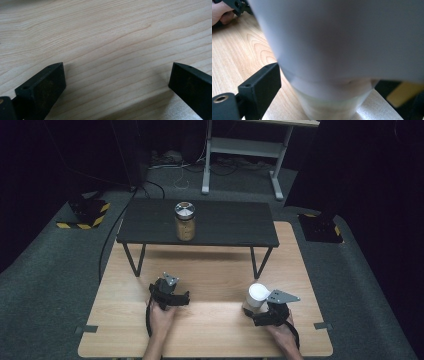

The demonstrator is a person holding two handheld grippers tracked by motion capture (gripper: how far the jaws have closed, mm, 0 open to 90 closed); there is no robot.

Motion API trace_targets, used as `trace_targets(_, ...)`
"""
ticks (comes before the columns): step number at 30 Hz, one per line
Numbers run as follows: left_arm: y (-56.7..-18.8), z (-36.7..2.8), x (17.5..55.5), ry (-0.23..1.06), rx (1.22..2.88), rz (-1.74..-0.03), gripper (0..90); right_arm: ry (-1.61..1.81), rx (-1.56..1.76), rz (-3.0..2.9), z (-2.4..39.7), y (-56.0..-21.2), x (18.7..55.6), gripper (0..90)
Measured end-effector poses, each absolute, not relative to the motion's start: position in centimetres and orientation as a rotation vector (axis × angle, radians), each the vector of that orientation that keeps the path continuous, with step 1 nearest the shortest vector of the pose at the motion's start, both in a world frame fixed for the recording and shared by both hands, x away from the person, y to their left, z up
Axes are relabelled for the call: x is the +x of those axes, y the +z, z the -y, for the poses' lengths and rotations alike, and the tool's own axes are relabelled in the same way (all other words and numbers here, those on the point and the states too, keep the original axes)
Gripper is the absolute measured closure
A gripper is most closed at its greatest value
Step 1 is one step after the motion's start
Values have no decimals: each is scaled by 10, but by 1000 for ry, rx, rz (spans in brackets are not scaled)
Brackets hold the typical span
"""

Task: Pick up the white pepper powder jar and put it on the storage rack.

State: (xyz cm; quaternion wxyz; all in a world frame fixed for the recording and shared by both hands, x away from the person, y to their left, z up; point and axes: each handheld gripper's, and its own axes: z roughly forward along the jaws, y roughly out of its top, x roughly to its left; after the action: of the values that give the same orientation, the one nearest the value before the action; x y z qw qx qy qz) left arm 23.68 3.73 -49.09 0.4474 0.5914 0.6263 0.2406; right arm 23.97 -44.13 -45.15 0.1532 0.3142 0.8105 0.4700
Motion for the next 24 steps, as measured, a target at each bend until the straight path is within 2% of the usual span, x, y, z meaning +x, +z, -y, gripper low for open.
trace_targets(13, -491, -37, 237, 595, 1464, -1550, 8, 1378, 898, -2294, 441, -454, 242, 123)
trace_targets(24, -491, -37, 237, 595, 1465, -1550, 8, 1384, 874, -2294, 438, -454, 244, 223)
